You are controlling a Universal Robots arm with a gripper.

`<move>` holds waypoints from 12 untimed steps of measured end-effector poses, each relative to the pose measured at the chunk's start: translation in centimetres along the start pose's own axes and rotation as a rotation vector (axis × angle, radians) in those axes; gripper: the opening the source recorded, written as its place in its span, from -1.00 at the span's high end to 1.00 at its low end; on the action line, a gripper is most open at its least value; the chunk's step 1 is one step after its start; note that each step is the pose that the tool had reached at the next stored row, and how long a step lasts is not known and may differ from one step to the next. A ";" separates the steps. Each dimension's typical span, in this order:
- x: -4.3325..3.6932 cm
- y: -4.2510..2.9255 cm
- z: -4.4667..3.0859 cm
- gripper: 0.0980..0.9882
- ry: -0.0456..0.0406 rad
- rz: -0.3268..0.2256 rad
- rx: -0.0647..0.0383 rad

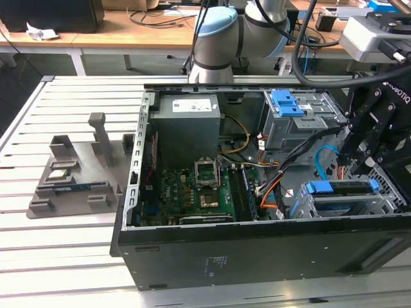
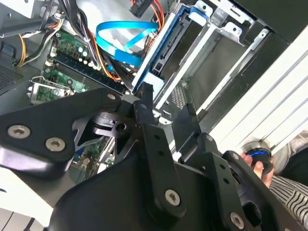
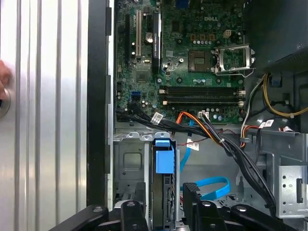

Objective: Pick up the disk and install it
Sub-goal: 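Insert the disk into the insertion slot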

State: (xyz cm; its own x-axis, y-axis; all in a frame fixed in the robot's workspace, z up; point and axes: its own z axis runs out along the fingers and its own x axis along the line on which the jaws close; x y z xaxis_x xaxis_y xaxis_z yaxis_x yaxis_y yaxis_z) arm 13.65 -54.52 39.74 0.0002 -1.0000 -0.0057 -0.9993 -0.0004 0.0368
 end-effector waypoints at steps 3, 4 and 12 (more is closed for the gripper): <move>0.00 0.00 0.01 0.27 0.0000 0.000 0.000; 0.00 0.00 0.02 0.41 -0.0001 0.000 0.000; 0.00 0.00 0.06 0.98 -0.0001 0.000 0.000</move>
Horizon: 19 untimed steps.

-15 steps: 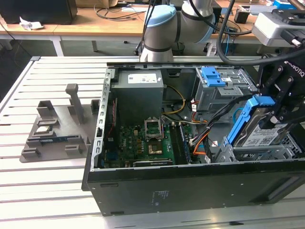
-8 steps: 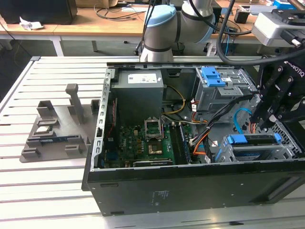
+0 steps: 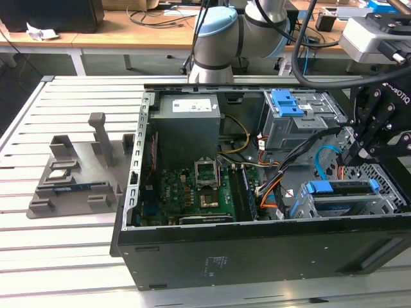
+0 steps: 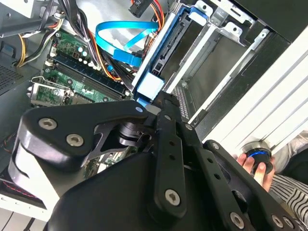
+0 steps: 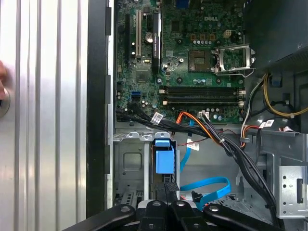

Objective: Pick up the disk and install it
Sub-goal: 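Insert the disk into the insertion slot, then insert the first disk wire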

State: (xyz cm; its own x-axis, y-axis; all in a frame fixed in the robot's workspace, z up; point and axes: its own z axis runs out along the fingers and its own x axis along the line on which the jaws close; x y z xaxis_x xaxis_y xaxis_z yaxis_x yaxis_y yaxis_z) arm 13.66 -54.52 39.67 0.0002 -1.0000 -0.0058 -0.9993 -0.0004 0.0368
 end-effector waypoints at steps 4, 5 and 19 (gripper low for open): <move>0.00 0.00 0.02 0.98 0.0000 0.000 0.000; 0.00 0.00 0.02 0.98 0.0000 0.000 0.000; -1.09 -1.81 1.04 0.98 0.0142 -0.001 0.000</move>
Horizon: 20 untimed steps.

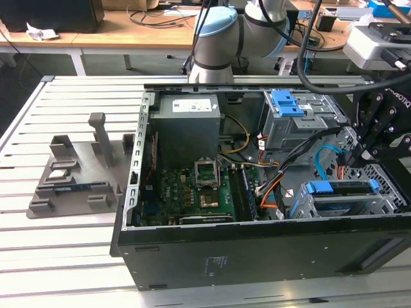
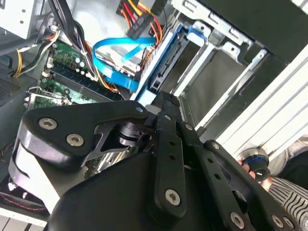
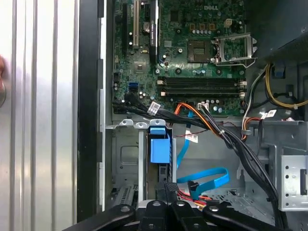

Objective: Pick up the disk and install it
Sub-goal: 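Insert the first disk wire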

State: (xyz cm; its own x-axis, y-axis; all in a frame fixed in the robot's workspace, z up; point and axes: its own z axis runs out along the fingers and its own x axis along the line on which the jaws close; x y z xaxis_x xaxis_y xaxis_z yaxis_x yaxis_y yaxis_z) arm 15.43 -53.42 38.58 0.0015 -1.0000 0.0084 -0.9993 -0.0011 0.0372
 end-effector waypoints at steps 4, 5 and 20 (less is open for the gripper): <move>-2.27 -2.41 1.02 0.98 0.0092 0.000 -0.002; -2.64 -2.57 1.14 0.98 0.0105 0.000 -0.002; -2.96 -2.64 1.17 0.41 0.0114 0.000 -0.002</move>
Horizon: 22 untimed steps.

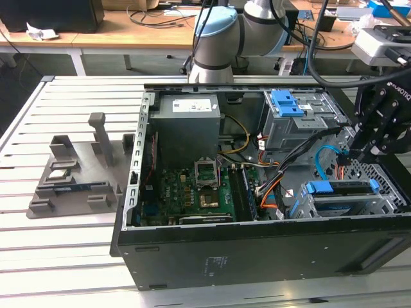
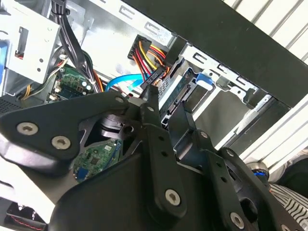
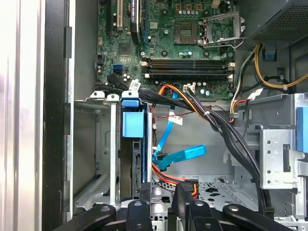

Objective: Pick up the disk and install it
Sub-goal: 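Insert the first disk wire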

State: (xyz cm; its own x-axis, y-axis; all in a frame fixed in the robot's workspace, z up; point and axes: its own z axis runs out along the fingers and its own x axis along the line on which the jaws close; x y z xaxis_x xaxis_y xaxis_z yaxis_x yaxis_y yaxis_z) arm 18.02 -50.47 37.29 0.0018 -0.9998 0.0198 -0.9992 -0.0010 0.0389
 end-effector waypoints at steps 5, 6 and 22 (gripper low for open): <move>-1.12 -0.22 0.03 0.41 0.0001 0.000 0.000; -1.25 -0.30 0.14 0.41 0.0001 -0.001 0.000; -1.36 -0.97 1.59 0.41 0.0112 -0.001 -0.002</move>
State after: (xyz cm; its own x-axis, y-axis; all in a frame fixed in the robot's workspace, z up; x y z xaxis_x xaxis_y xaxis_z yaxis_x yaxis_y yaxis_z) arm 18.93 -49.15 35.64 0.0028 -0.9995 0.0309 -0.9992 -0.0015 0.0407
